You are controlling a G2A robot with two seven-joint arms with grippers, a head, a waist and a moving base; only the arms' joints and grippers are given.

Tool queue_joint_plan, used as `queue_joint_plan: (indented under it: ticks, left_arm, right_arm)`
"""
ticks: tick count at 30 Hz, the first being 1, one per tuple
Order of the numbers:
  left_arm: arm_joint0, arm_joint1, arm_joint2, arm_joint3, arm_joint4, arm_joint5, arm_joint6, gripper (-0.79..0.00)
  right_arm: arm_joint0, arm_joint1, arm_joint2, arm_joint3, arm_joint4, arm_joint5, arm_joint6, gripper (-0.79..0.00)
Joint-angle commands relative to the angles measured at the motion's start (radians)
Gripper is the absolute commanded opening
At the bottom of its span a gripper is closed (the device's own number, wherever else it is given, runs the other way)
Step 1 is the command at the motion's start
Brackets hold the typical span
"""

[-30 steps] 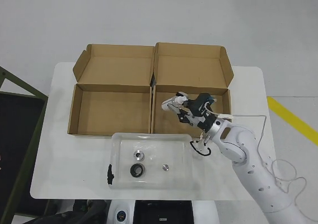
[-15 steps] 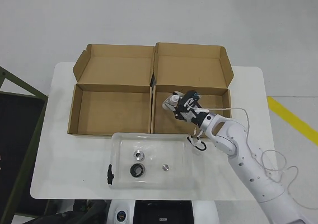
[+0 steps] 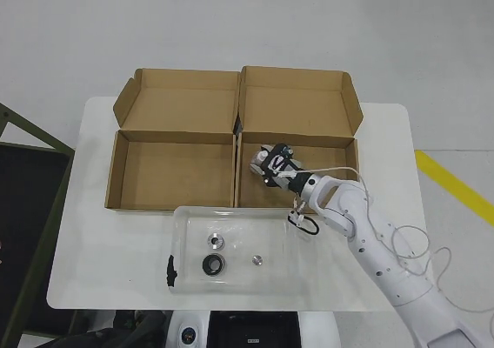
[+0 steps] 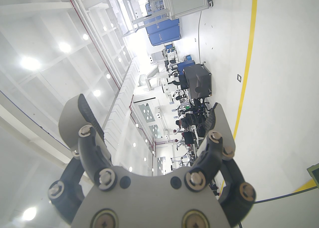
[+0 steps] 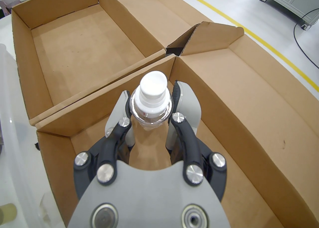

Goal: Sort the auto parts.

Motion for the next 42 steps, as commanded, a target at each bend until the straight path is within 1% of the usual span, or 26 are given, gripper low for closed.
queue_joint_plan:
  ticks: [1, 2, 3, 4, 9, 14, 21, 22, 24, 27, 30, 33, 37, 42]
  left_arm:
    - [0.0, 0.0, 0.0, 0.0, 0.0, 0.0, 0.0, 0.0]
    - [0.0, 0.0, 0.0, 0.0, 0.0, 0.0, 0.0, 0.0]
    - [0.0, 0.0, 0.0, 0.0, 0.0, 0.0, 0.0, 0.0]
    - [0.0, 0.0, 0.0, 0.0, 0.0, 0.0, 0.0, 0.0]
    - [0.0, 0.0, 0.0, 0.0, 0.0, 0.0, 0.0, 0.0]
    - [0.0, 0.0, 0.0, 0.0, 0.0, 0.0, 0.0, 0.0]
    - [0.0, 0.0, 0.0, 0.0, 0.0, 0.0, 0.0, 0.0]
    - [0.0, 0.0, 0.0, 0.0, 0.0, 0.0, 0.0, 0.0]
    - [0.0, 0.0, 0.0, 0.0, 0.0, 0.0, 0.0, 0.0]
    - [0.0, 0.0, 0.0, 0.0, 0.0, 0.0, 0.0, 0.0]
    - [0.0, 0.0, 0.0, 0.0, 0.0, 0.0, 0.0, 0.0]
    - [0.0, 0.0, 0.0, 0.0, 0.0, 0.0, 0.0, 0.0]
    - [0.0, 0.0, 0.0, 0.0, 0.0, 0.0, 0.0, 0.0]
    - [0.0, 0.0, 0.0, 0.0, 0.0, 0.0, 0.0, 0.0]
  right_arm:
    - [0.005, -0.002, -0.005, 0.007, -0.005, 0.0, 0.007, -0.465]
    - [0.008, -0.003, -0.007, 0.01, -0.006, 0.001, 0.008, -0.413]
    - [0.01, -0.004, -0.009, 0.014, -0.006, -0.001, 0.01, -0.175]
    - [0.011, -0.005, -0.01, 0.016, -0.006, -0.001, 0.012, 0.0]
    - [0.009, -0.008, 0.001, 0.003, 0.012, 0.012, 0.008, 0.0]
    - [-0.014, -0.004, 0.037, -0.068, 0.032, 0.024, 0.006, 0.0]
    - [-0.054, 0.015, 0.101, -0.2, 0.024, -0.051, 0.068, 0.0]
    - [-0.067, 0.017, 0.113, -0.216, 0.05, -0.063, 0.068, 0.0]
    - [-0.08, 0.023, 0.131, -0.249, 0.073, -0.111, 0.092, 0.0]
    - [-0.106, 0.036, 0.154, -0.3, 0.056, -0.2, 0.135, 0.0]
    - [-0.15, 0.049, 0.185, -0.354, 0.05, -0.262, 0.167, 0.0]
    - [-0.199, 0.061, 0.215, -0.415, 0.04, -0.302, 0.201, 0.0]
    - [-0.26, 0.074, 0.248, -0.493, 0.016, -0.327, 0.236, 0.0]
    - [-0.324, 0.087, 0.249, -0.564, -0.041, -0.372, 0.267, 0.0]
